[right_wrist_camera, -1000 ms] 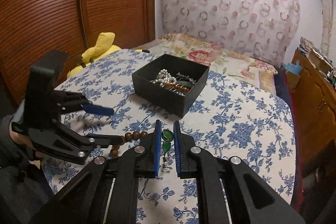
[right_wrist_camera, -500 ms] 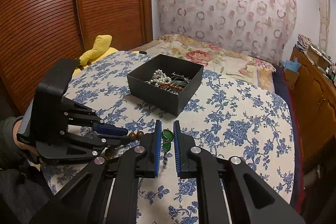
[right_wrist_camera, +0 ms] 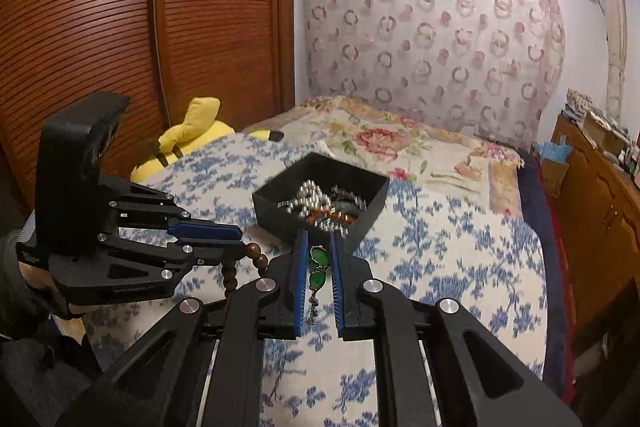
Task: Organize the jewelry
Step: 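Carry the wooden bead bracelet into the black box with the right tool and release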
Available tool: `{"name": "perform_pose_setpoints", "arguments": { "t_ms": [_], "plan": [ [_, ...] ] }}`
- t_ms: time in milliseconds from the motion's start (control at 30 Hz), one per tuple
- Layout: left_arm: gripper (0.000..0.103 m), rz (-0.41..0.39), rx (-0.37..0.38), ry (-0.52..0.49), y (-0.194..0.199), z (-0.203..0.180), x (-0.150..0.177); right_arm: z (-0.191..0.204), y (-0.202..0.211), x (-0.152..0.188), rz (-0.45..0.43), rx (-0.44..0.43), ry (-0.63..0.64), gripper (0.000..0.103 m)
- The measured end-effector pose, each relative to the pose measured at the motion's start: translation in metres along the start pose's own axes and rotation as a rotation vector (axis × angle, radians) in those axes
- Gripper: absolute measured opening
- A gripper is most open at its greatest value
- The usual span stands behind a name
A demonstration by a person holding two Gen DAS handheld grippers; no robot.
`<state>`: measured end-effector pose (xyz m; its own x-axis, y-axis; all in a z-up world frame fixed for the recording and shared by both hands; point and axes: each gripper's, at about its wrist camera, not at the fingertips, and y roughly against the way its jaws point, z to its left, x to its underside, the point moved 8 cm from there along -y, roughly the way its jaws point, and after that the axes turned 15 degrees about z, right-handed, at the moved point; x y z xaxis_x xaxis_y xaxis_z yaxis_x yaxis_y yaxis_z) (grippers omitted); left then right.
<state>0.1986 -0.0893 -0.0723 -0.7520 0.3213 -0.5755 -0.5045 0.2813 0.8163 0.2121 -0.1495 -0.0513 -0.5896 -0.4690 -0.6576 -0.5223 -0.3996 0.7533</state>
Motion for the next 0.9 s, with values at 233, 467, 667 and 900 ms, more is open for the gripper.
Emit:
{"name": "perform_pose_setpoints", "arguments": {
  "t_ms": [233, 467, 667, 900],
  "plan": [
    [0.012, -0.076, -0.008, 0.024, 0.025, 0.019, -0.037, -0.007, -0.002, -0.035, -0.036, -0.003, 0.025, 0.013],
    [0.012, -0.127, -0.016, 0.050, 0.036, 0.042, -0.078, -0.023, -0.024, -0.072, -0.062, -0.038, 0.025, 0.013],
    [0.012, -0.127, -0.027, 0.069, 0.020, 0.065, -0.110, -0.037, -0.054, -0.095, -0.067, -0.089, 0.014, 0.013],
    [0.012, -0.073, -0.037, 0.096, -0.027, 0.094, -0.125, -0.046, -0.107, -0.099, -0.003, -0.127, 0.015, 0.013]
  ]
}}
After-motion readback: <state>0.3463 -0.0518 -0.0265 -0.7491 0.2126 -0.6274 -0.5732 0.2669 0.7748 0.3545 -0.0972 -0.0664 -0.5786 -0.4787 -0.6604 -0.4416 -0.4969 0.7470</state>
